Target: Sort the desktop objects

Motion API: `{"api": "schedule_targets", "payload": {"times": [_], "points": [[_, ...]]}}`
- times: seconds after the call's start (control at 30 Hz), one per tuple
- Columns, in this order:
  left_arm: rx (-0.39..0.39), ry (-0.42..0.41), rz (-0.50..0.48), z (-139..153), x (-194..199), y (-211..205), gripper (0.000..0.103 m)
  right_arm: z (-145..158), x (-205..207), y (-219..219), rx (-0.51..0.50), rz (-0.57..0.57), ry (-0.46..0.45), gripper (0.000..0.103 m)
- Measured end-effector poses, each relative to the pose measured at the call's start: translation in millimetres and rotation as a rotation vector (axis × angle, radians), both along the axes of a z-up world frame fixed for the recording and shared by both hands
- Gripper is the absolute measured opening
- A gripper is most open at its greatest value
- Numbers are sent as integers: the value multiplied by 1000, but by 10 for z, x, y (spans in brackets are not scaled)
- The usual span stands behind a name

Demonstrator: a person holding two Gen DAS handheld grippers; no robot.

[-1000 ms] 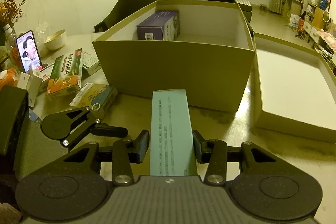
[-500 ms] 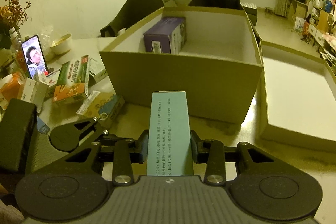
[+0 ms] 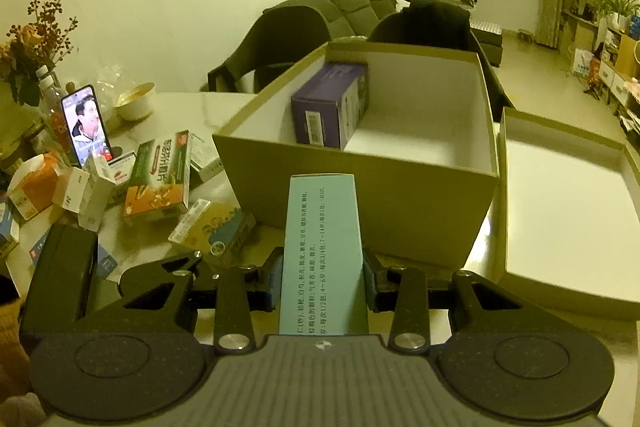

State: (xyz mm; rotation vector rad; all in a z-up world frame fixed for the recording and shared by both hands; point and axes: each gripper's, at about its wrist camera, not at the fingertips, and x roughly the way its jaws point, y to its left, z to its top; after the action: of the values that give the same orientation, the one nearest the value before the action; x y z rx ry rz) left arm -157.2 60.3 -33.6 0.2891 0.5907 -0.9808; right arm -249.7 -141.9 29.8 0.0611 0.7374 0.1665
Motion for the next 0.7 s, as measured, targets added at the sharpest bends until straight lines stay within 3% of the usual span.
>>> {"api": "schedule_targets", "payload": {"times": [0.47,0.7], "points": [[-92,-46,132,286,-150,168,103,273,102,41,20,67,-46,41],[-166,-13,243,356,-127,326,103,412,197,39,57,94,-59,41]]}}
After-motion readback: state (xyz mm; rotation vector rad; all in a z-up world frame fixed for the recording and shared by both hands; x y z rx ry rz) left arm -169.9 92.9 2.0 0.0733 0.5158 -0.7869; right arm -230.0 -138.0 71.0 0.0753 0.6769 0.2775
